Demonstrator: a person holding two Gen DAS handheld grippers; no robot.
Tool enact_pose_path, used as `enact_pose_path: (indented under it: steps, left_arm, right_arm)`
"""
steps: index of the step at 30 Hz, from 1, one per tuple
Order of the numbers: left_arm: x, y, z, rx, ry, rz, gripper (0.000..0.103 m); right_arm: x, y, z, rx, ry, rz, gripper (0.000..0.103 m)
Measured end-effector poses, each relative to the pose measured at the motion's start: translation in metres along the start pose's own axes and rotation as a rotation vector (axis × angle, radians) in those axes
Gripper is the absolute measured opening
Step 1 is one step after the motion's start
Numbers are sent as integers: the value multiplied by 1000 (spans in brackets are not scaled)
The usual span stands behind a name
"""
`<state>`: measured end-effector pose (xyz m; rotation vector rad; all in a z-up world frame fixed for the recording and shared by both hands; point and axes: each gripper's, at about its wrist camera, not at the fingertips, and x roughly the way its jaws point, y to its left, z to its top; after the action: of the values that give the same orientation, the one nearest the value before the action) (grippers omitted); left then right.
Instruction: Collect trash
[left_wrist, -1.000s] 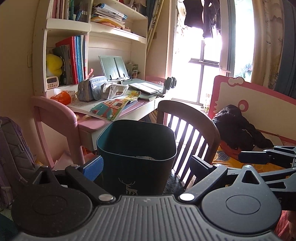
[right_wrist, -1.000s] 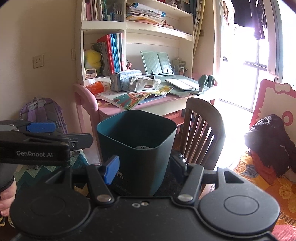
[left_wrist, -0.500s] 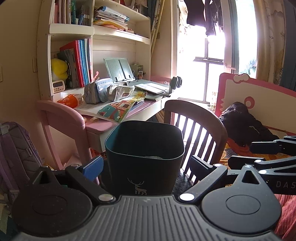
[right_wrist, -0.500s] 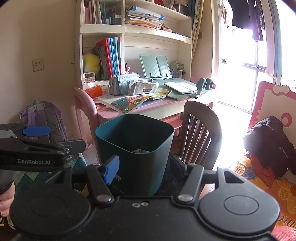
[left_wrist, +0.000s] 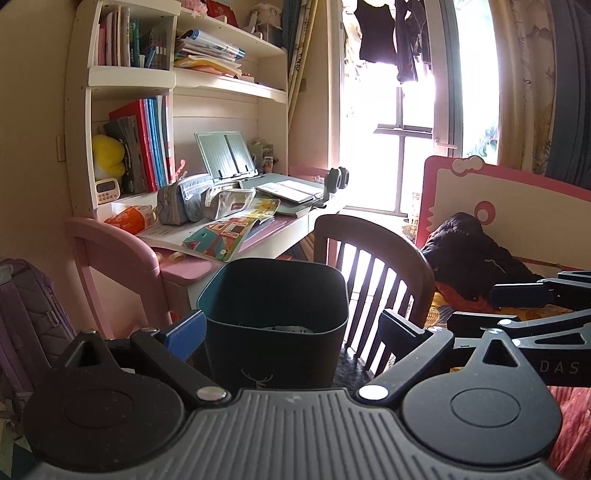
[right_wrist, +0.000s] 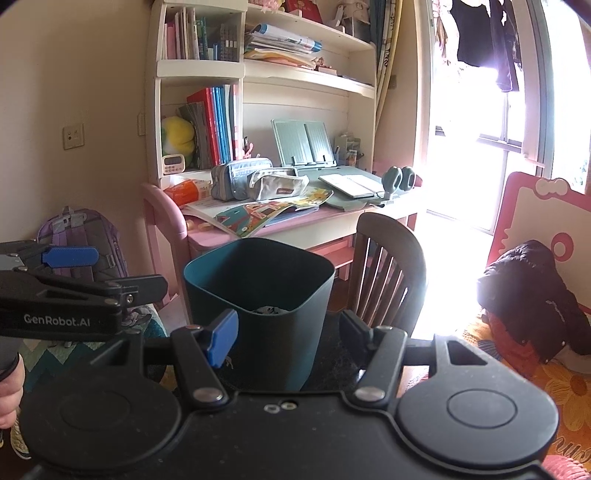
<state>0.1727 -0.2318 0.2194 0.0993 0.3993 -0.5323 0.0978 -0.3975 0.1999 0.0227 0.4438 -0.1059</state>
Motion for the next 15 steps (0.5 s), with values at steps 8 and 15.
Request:
enact_pose_path:
  steps: [8, 15]
  left_arm:
    - [-2, -5, 2, -13, -1, -23, 100]
    - [-5, -6, 2, -18, -27, -13, 100]
  right_arm:
    - [-8, -10, -2, 17, -7, -10, 60]
    - [-11, -14, -4, 28, -8, -3, 60]
